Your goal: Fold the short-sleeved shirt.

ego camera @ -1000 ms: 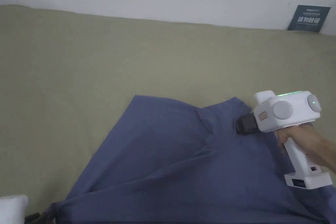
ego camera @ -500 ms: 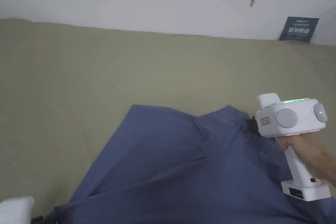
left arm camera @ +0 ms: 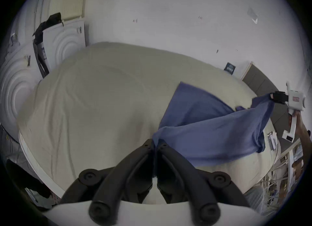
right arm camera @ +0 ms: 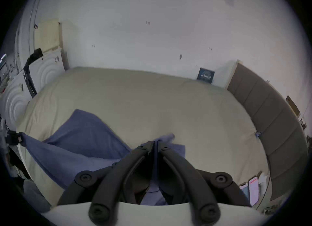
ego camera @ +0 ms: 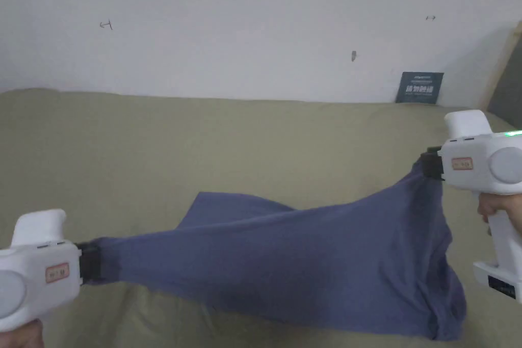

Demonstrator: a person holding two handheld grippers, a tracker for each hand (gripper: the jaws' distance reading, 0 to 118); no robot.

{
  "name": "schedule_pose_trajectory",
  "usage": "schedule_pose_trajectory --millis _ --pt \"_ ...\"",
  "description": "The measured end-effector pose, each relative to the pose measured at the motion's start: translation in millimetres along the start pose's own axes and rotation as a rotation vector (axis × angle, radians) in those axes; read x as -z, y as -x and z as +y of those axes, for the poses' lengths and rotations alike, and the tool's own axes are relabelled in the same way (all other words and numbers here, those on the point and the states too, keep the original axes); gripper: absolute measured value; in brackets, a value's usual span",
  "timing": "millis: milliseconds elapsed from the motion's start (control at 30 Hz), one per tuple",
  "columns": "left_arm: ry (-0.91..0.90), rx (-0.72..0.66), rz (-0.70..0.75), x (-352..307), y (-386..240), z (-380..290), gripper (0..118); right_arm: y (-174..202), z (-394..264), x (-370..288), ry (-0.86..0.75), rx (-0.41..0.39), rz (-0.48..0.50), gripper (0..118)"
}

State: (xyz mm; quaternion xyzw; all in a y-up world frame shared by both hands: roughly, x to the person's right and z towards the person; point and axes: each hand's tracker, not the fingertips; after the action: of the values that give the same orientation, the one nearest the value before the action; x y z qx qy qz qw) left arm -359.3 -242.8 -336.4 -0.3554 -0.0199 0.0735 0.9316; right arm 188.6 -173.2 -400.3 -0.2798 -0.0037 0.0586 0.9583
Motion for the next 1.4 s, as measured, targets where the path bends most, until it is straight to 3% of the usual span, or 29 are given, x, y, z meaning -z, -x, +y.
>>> schedule_pose_trajectory --millis 267,567,833,1133,1400 --pt "-0.148 0.042 -0.014 -50.0 -28.6 92.1 3 -28.4 49.0 -98.5 -0.183 0.049 -0.055 8" --pt "-0.232 0.106 0.060 -71.9 -67.6 189.9 3 -31.9 118.5 -139.5 -0.303 0.077 -0.119 8" --pt "-0.290 0.121 0.115 -88.2 -82.9 259.2 3 -33.3 181.9 -135.9 -0.360 0.124 -0.137 8" --pt "-0.325 0.118 0.182 -61.8 -99.2 321.5 3 -37.4 258.7 -81.7 -0.358 0.156 -0.167 8" --pt "-0.386 0.143 0.233 -32.3 -118.0 387.6 3 -45.9 334.7 -46.1 -0.410 0.132 -0.195 8"
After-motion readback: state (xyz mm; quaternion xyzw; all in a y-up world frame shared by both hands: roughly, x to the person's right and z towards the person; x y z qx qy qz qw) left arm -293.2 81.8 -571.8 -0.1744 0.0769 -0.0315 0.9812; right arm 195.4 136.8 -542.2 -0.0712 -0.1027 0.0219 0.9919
